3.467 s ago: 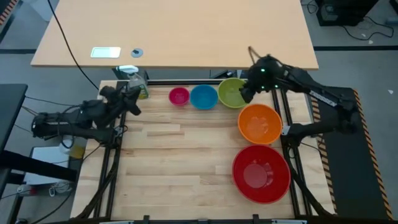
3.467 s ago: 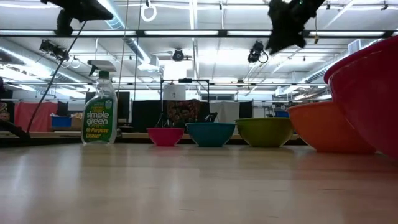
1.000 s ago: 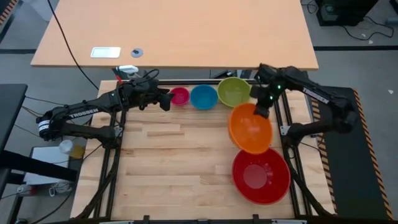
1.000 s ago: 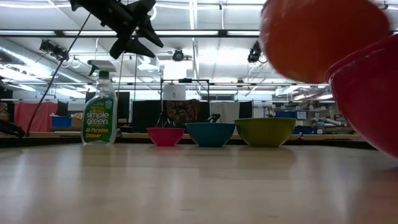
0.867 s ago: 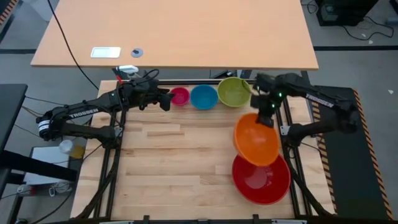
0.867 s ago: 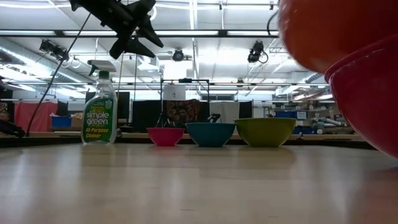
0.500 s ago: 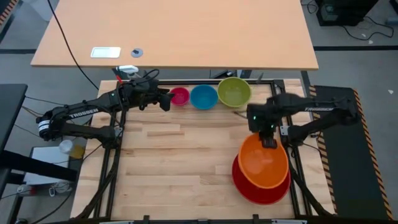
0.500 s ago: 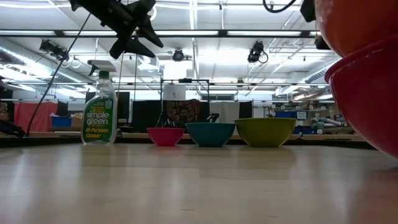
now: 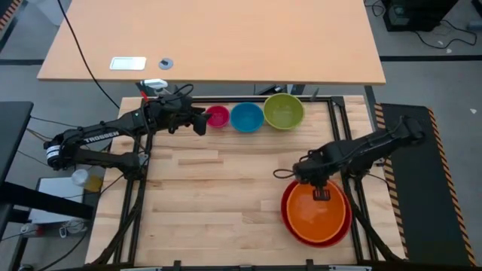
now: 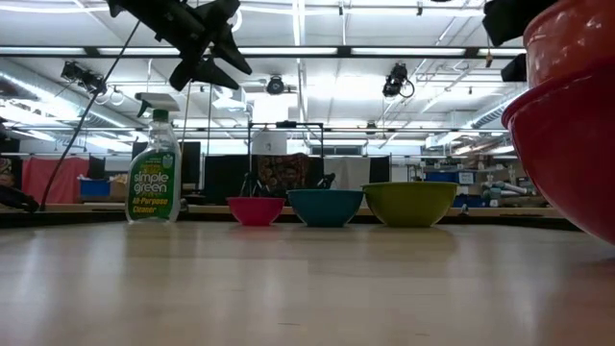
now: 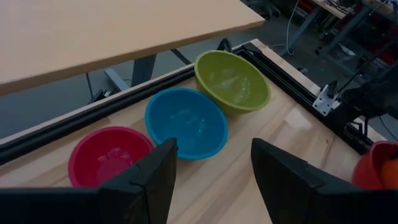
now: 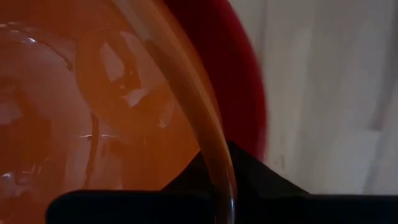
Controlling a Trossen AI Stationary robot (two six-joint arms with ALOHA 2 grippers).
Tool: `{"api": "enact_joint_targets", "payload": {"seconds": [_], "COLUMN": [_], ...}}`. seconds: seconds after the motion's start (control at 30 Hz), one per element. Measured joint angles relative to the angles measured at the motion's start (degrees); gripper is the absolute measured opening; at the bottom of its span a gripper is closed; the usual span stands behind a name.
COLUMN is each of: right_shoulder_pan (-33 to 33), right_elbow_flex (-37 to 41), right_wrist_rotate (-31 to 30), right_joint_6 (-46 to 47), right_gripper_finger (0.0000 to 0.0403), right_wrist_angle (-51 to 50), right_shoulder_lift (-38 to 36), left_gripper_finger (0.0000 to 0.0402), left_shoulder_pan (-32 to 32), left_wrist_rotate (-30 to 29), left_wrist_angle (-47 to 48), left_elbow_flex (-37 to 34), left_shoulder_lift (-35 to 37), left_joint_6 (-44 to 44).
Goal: Nest bowls inside each other
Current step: Stack the orange bowl on top of the red bowl, then stack the green bowl on top of the orange bowl
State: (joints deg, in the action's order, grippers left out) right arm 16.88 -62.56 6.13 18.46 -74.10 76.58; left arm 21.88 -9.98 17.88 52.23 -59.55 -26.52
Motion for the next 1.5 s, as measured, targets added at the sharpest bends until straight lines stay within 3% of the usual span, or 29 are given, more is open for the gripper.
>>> {"api": "enact_joint_targets", "payload": {"seconds": [0.17,0.37,0.57,0.77,0.93,1.1,1.27,1.5], "right_shoulder_pan": [1.5,2.0,0.1,-0.6,-1.6,-7.9,-16.3,-27.3], "right_elbow_flex": [0.1,0.1,0.1,0.1,0.1,0.1,0.7,7.9], "right_wrist_rotate": [1.0,1.4,4.1,5.5,1.1,-13.0,-17.1,-17.1], "right_joint_6": [1.6,3.0,6.5,7.1,7.8,9.4,1.0,-21.5], "right_gripper_finger": [0.0059,0.0124,0.0174,0.0204,0.0224,0.023,0.0223,0.0215], "right_wrist_angle": [1.2,1.1,-4.6,-10.5,-11.7,-7.3,5.6,22.9], "right_shoulder_lift": [3.0,5.0,2.2,-2.8,-5.8,-6.9,-6.9,-5.1], "left_gripper_finger": [0.0208,0.0208,0.0208,0.0208,0.0208,0.0208,0.0208,0.0208], "left_shoulder_pan": [0.0,0.0,0.0,0.0,0.0,0.0,0.0,0.0], "left_wrist_rotate": [1.3,1.8,6.2,6.4,6.4,6.3,6.3,6.3], "left_wrist_angle": [0.0,0.0,0.0,0.0,0.0,0.0,0.0,0.0], "left_elbow_flex": [0.0,0.0,0.0,0.0,0.0,0.0,0.0,0.0], "left_shoulder_lift": [0.0,0.0,0.0,0.0,0.0,0.0,0.1,0.1], "left_joint_6": [0.8,0.8,0.8,0.8,0.6,0.3,0.2,0.3]}}
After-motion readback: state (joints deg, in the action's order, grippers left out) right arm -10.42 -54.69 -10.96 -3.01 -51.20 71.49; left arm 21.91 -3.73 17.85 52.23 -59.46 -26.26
